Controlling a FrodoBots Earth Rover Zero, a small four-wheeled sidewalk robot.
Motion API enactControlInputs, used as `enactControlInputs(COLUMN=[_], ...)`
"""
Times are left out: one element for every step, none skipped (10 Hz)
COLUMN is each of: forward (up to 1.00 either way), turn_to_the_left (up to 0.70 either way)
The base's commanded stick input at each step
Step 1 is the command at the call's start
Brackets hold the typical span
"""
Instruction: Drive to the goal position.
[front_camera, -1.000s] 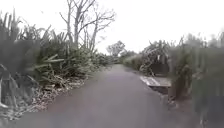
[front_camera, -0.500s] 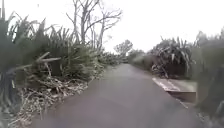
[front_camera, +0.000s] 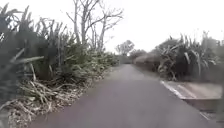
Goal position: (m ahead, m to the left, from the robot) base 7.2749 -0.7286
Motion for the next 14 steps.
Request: enactControlInputs(forward=[1.0,1.0,1.0,1.0,1.0,1.0,1.0,1.0,1.0,1.0,1.0,1.0,1.0,1.0], turn_to_the_left=[0.0,0.0,0.0,0.0,0.0,0.0,0.0,-0.03,-0.17,-0.31,-0.4,-0.4,-0.4,-0.4])
